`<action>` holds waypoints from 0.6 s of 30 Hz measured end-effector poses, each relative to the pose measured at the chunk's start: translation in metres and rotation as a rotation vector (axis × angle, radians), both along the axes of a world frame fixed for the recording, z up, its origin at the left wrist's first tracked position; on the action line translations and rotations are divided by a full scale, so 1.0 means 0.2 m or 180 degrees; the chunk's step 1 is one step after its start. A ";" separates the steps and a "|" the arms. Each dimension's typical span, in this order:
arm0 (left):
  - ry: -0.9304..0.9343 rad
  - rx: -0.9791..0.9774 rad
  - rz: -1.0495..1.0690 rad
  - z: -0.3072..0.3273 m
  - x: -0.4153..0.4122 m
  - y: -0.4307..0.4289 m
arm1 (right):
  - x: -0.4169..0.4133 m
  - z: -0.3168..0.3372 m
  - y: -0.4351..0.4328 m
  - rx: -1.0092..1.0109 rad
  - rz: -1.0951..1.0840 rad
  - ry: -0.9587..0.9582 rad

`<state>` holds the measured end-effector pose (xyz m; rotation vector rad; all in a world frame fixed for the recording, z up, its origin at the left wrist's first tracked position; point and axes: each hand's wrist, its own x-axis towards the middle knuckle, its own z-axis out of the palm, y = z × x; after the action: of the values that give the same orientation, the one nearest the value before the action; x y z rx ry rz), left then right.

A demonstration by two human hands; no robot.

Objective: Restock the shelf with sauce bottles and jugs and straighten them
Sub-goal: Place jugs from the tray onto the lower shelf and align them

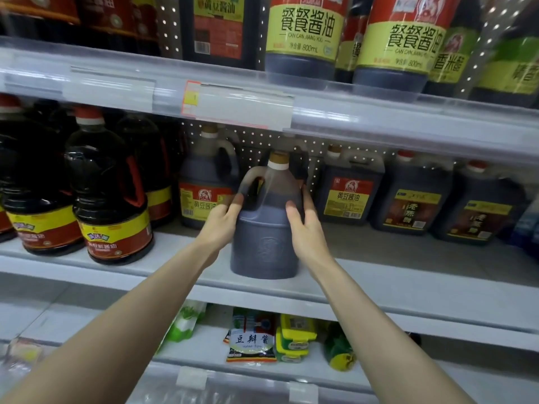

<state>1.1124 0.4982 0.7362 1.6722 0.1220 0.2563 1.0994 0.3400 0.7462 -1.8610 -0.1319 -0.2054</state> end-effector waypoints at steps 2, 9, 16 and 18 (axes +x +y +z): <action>0.0184 -0.0069 -0.0047 -0.03 -0.01 0.01 | -0.07 -0.05 0.01 -0.0160 -0.0008 0.0081; 0.0302 -0.0243 -0.0384 -0.04 -0.01 0.02 | -0.26 -0.12 0.14 0.0243 0.0015 0.0530; -0.0057 -0.0115 -0.0649 -0.09 -0.11 0.02 | -0.14 -0.13 0.16 0.0747 -0.0229 0.0559; -0.0128 0.0066 -0.0624 -0.12 -0.14 0.03 | -0.09 -0.11 0.14 0.0900 -0.0218 0.0613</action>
<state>1.0837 0.5032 0.7127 1.6852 -0.0749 0.1434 1.0805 0.3688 0.7237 -1.5945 0.0903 -0.0859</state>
